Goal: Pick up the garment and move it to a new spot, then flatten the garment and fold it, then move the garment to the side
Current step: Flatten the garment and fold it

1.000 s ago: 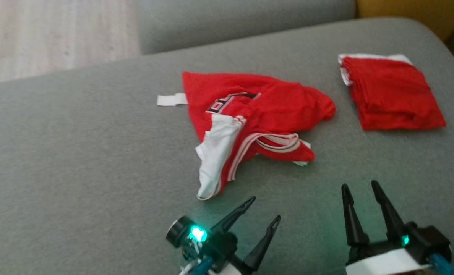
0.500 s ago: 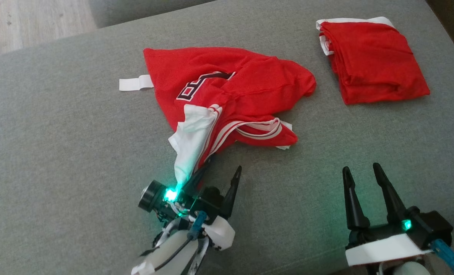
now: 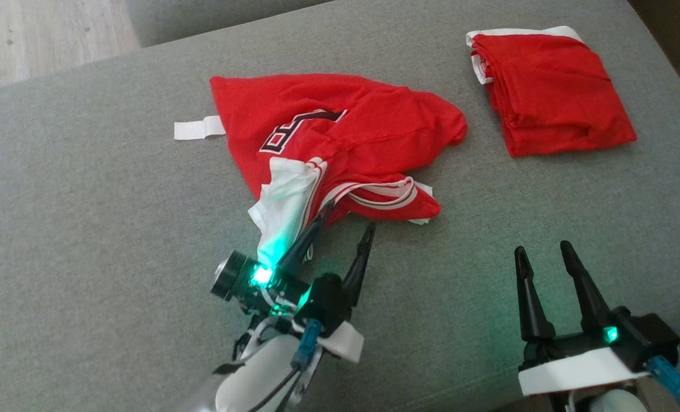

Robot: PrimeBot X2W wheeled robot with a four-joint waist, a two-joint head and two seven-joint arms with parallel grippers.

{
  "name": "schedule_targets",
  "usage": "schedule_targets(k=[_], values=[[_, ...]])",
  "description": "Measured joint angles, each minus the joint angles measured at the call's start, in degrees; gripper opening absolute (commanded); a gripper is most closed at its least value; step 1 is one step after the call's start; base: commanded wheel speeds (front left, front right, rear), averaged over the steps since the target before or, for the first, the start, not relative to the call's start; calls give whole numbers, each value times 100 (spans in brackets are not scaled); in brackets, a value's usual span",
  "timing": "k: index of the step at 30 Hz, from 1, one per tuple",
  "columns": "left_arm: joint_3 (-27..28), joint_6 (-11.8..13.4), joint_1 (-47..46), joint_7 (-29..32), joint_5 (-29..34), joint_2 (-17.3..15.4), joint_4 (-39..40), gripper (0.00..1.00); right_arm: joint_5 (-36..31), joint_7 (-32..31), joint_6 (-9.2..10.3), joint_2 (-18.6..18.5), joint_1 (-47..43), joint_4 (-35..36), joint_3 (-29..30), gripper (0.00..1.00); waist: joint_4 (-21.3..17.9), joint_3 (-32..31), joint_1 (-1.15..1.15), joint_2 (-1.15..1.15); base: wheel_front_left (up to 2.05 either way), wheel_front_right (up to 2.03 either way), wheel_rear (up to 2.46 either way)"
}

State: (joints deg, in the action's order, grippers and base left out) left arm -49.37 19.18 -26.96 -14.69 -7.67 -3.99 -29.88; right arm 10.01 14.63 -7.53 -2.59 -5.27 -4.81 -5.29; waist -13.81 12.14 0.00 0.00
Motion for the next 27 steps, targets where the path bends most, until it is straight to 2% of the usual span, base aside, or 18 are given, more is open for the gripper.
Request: schedule_targets(k=[6, 15, 16, 17, 18, 21, 22, 24, 27], values=[[126, -215, 112, -1, -51, -26, -603, 100, 1, 0, 0, 0, 1, -3, -24, 100, -49, 66, 0, 0, 0, 0, 0], [278, -382, -200, -1, -145, 7, -1462, 100, 1, 0, 0, 0, 21, -33, -27, 100, -116, 173, 1, 0, 0, 0, 0], [282, -408, -268, -1, -144, 32, -1537, 49, 1, 0, 0, 0, 31, -36, -26, 100, -115, 163, 0, 0, 0, 0, 0], [282, -427, -285, -1, -145, 44, -1578, 20, 1, 0, 0, 0, 32, -40, -25, 100, -114, 152, 0, 0, 0, 0, 0], [282, -510, -298, -1, -153, 54, -1621, 0, 1, 0, 0, 0, 32, -46, -26, 100, -114, 140, 0, 0, 0, 0, 0], [293, -755, -300, -1, -311, 68, -1625, 0, 1, 0, 0, 0, 35, -77, -51, 100, -132, 77, 1, 0, 0, 0, 0], [293, -755, -300, -1, -311, 68, -1625, 0, 1, 0, 0, 0, 35, -77, -51, 100, -132, 77, 1, 0, 0, 0, 0], [417, -1338, -276, -1, -889, 100, -1583, 0, 1, 0, 0, 0, 35, -93, -66, 100, -170, -32, 0, 0, 0, 0, 0], [457, -1973, -226, 197, -1848, 98, -1230, 0, 1, 0, 0, 1, 32, -124, -75, 100, -205, -164, 0, 0, 0, 0, 0]])
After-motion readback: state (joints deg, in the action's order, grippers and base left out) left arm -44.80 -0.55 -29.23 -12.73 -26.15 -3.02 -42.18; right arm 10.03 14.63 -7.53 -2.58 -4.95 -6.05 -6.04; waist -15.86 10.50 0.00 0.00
